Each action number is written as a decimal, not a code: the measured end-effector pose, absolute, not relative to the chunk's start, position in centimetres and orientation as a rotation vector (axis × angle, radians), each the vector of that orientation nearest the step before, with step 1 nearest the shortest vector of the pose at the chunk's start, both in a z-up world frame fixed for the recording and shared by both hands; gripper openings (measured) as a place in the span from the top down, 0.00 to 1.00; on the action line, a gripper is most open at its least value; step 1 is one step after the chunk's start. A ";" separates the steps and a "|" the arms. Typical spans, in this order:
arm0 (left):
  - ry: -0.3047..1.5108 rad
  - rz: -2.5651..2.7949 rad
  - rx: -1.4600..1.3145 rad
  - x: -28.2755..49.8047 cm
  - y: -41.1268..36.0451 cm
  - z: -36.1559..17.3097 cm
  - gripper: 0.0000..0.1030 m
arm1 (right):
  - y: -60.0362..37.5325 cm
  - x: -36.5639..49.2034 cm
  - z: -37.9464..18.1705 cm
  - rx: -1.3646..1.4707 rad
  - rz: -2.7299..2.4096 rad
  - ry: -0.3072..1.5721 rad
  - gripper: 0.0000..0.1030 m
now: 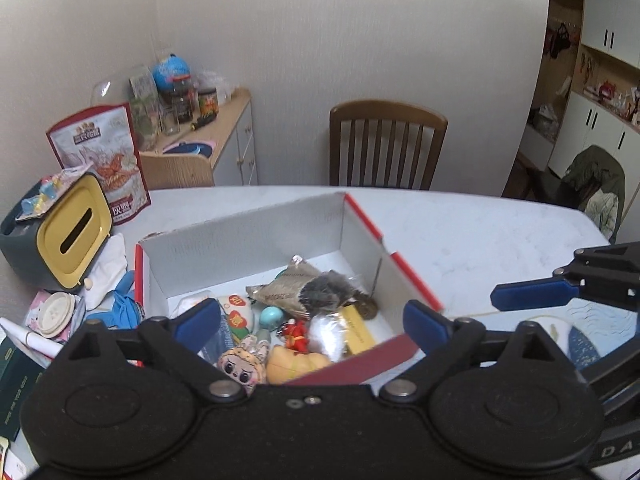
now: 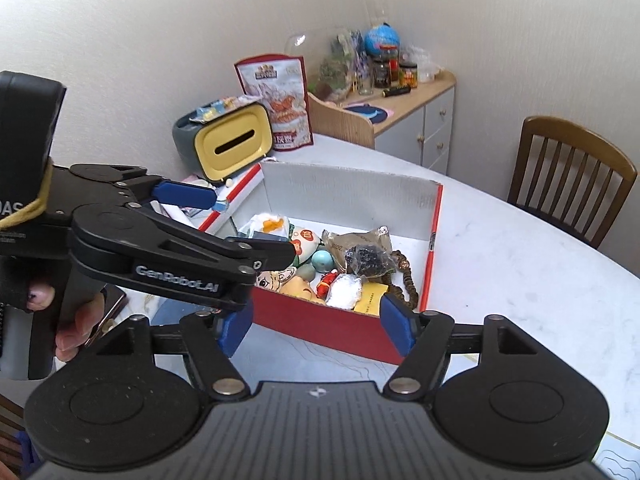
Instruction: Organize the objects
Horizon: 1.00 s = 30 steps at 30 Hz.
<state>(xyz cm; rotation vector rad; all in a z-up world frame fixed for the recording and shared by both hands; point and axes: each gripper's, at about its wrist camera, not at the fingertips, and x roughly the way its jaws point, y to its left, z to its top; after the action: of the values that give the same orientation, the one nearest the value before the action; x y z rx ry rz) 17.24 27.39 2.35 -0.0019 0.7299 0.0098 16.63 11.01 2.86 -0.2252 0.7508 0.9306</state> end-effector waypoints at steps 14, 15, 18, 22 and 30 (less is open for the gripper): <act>0.692 0.076 -0.074 12.4 24.1 3.7 0.00 | 4.9 13.6 4.2 -0.204 0.965 0.641 0.17; 0.692 0.082 -0.073 12.1 23.9 3.7 0.00 | 4.6 13.5 4.2 -0.201 0.967 0.635 0.17; 0.689 0.092 -0.067 11.2 23.3 3.8 0.00 | 3.3 13.2 4.2 -0.181 0.981 0.619 0.12; 0.686 0.109 -0.085 10.3 22.9 3.9 0.00 | 1.4 12.7 4.4 -0.126 0.993 0.590 0.06; 0.691 0.140 -0.076 8.7 21.5 3.6 0.00 | -1.1 12.3 4.8 -0.044 0.963 0.568 0.00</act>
<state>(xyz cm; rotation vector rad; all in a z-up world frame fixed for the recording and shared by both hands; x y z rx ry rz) 8.73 21.51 3.55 -0.0760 0.6910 0.1401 12.35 -1.06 4.78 -0.0445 0.5677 0.9635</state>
